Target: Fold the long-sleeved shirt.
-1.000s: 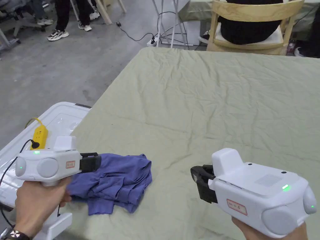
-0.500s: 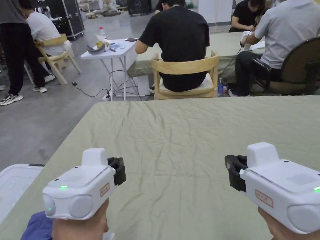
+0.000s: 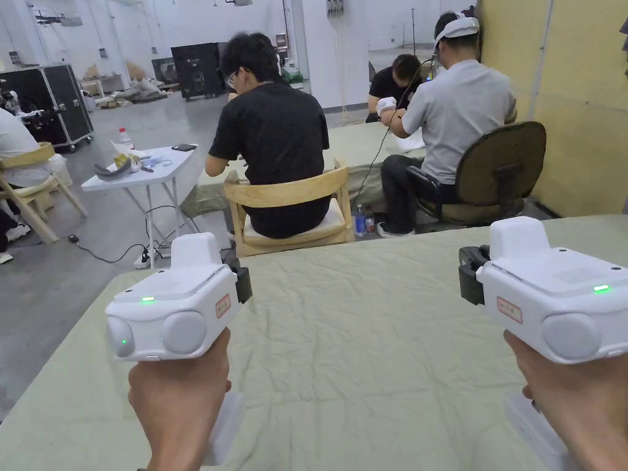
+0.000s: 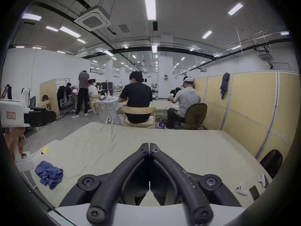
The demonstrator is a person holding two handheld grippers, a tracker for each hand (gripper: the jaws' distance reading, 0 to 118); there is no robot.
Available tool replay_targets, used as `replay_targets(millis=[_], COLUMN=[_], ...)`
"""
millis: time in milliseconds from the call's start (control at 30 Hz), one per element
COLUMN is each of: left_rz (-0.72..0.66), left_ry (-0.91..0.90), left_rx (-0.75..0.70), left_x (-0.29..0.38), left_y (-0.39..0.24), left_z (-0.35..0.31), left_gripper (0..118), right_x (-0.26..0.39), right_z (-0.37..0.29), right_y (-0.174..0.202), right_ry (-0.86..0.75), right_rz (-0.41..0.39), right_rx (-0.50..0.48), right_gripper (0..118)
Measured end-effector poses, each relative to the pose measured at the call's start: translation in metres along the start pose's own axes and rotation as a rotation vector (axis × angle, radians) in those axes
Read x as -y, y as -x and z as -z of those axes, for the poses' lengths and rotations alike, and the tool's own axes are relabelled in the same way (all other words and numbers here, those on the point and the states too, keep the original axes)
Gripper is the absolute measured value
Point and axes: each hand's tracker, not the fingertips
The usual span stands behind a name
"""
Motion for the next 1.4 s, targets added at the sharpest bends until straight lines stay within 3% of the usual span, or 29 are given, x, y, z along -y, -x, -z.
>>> replay_targets(millis=[500, 533, 567, 600, 633, 667, 700, 733, 867, 1067, 1233, 1400], left_rz=[0.017, 0.027, 0.025, 0.015, 0.012, 0.010, 0.007, 0.008, -0.011, -0.014, -0.049, 0.010], left_ry=[0.012, 0.009, 0.007, 0.007, 0.005, -0.001, 0.014, 0.039, -0.016, -0.008, -0.022, -0.014], left_rx=[-0.076, -0.080, -0.078, -0.075, -0.081, -0.102, -0.127, -0.154, -0.155, -0.141, -0.105, -0.133], left_x=[0.009, 0.009, 0.009, 0.009, 0.010, 0.011, 0.012, 0.013, 0.020, 0.018, 0.016, 0.019], left_y=[0.014, 0.014, 0.016, 0.017, 0.018, 0.020, 0.021, 0.022, 0.031, 0.034, 0.041, 0.036], left_z=[-0.007, -0.008, -0.010, -0.011, -0.011, -0.010, -0.007, -0.005, -0.007, -0.007, -0.009, -0.008], left_gripper=[0, 1, 6, 20, 46, 84, 105, 118, 118, 118, 118, 118], right_x=[-0.022, -0.021, -0.019, -0.018, -0.018, -0.018, -0.018, -0.017, -0.014, -0.013, -0.012, -0.010], right_z=[0.021, 0.022, 0.022, 0.021, 0.021, 0.021, 0.023, 0.024, 0.025, 0.026, 0.024, 0.024], right_y=[-0.001, 0.002, 0.003, 0.003, 0.002, 0.002, 0.001, 0.002, 0.004, -0.001, -0.001, 0.003], right_ry=[-0.012, -0.005, -0.020, -0.030, -0.033, -0.029, -0.008, 0.003, -0.008, -0.033, -0.044, -0.059], right_rz=[-0.022, -0.058, -0.071, -0.066, -0.057, -0.049, -0.043, -0.048, -0.085, 0.006, -0.014, -0.020], right_rx=[0.012, 0.032, 0.039, 0.041, 0.037, 0.039, 0.041, 0.041, 0.037, 0.019, 0.028, 0.030], right_gripper=[2, 5, 23, 48, 74, 96, 107, 115, 118, 118, 118, 118])
